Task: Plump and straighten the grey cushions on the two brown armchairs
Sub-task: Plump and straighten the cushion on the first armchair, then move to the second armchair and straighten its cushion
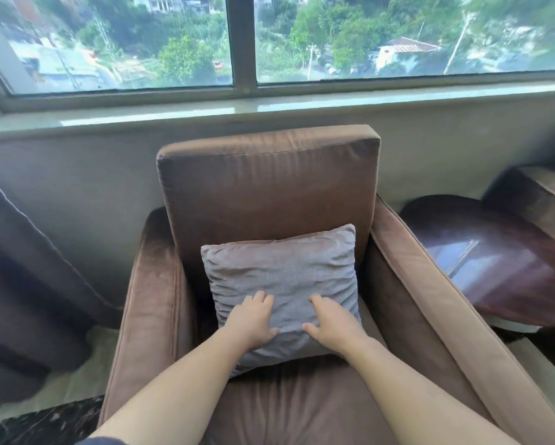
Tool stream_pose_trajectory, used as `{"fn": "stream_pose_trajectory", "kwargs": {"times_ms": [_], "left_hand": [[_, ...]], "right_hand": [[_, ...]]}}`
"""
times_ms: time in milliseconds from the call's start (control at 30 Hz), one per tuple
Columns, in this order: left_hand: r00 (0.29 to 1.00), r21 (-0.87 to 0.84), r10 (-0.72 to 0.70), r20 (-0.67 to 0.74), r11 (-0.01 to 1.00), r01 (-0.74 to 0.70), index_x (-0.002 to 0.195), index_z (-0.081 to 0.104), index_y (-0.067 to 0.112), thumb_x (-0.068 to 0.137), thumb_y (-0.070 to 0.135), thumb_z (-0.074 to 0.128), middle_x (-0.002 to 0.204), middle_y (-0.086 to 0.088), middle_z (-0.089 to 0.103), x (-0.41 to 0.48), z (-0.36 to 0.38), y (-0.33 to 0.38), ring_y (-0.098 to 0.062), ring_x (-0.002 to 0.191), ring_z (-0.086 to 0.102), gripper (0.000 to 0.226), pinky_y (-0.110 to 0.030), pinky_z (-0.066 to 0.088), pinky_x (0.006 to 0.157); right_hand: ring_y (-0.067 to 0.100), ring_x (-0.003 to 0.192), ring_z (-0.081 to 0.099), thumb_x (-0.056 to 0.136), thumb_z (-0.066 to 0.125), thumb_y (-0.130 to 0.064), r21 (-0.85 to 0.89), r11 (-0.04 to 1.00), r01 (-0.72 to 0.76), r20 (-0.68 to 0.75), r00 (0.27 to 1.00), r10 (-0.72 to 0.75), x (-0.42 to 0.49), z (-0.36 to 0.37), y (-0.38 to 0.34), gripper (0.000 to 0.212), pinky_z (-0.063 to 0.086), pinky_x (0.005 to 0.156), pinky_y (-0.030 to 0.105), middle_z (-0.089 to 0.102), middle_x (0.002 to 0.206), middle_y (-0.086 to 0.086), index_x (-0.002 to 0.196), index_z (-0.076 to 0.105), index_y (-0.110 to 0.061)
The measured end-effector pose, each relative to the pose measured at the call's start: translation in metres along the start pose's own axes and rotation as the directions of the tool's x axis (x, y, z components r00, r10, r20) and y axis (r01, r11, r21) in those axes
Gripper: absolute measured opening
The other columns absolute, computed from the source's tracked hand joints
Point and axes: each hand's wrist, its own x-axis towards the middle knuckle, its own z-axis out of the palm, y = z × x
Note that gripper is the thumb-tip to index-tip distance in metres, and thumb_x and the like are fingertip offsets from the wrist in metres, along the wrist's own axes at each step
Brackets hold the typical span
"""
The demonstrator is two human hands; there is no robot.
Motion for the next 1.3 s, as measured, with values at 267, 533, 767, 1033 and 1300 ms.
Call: {"fn": "stream_pose_trajectory", "kwargs": {"times_ms": [267,533,767,1033,1300], "left_hand": [[0.991,0.068,-0.117,-0.060,0.990,0.121,0.141,0.037,0.015,0.093,0.046,0.055,0.138,-0.008,0.049,-0.097,-0.036,0.099,-0.031,0.126,0.051,0.061,-0.045,0.047,0.098],[0.974,-0.055,-0.206,-0.094,0.978,0.202,0.132,0.043,0.014,0.090,0.048,0.056,0.132,-0.006,0.048,-0.200,-0.099,0.154,-0.030,0.123,0.053,0.055,-0.040,0.045,0.094],[0.979,-0.081,-0.193,-0.071,0.979,0.187,0.127,0.047,0.015,0.088,0.046,0.058,0.130,-0.006,0.049,-0.277,-0.143,0.162,-0.029,0.122,0.053,0.051,-0.041,0.048,0.093],[0.994,-0.057,-0.099,-0.041,0.994,0.097,0.125,0.049,0.013,0.088,0.047,0.057,0.125,-0.007,0.054,-0.291,-0.163,0.182,-0.028,0.122,0.054,0.051,-0.039,0.046,0.097],[0.991,0.020,0.137,-0.003,0.990,-0.137,0.121,0.052,0.012,0.091,0.043,0.057,0.126,-0.008,0.054,-0.247,-0.172,0.316,-0.029,0.122,0.054,0.043,-0.038,0.044,0.097]], "right_hand": [[0.029,0.117,0.056,0.089,0.058,-0.047,-0.066,0.983,0.169,-0.023,0.985,-0.171,-0.095,-0.053,0.034,0.046,0.047,0.087,0.040,0.058,0.123,0.008,0.122,0.045,-0.016],[0.033,0.117,0.056,0.083,0.055,-0.048,-0.094,0.977,0.193,0.098,0.978,-0.184,-0.183,-0.122,0.012,0.049,0.046,0.085,0.040,0.059,0.123,0.012,0.116,0.044,-0.014],[0.032,0.117,0.055,0.085,0.056,-0.044,-0.199,0.962,0.188,0.159,0.975,-0.157,-0.253,-0.169,-0.012,0.037,0.042,0.081,0.039,0.056,0.122,0.012,0.105,0.041,-0.016],[0.032,0.119,0.055,0.089,0.056,-0.044,-0.147,0.987,0.065,0.022,0.998,-0.062,-0.308,-0.194,-0.008,0.046,0.046,0.087,0.040,0.050,0.124,0.009,0.121,0.045,-0.014],[0.033,0.123,0.050,0.088,0.055,-0.050,-0.115,0.982,-0.151,-0.096,0.985,0.140,-0.376,-0.232,0.113,0.057,0.048,0.095,0.045,0.051,0.128,0.010,0.132,0.043,-0.015]]}}
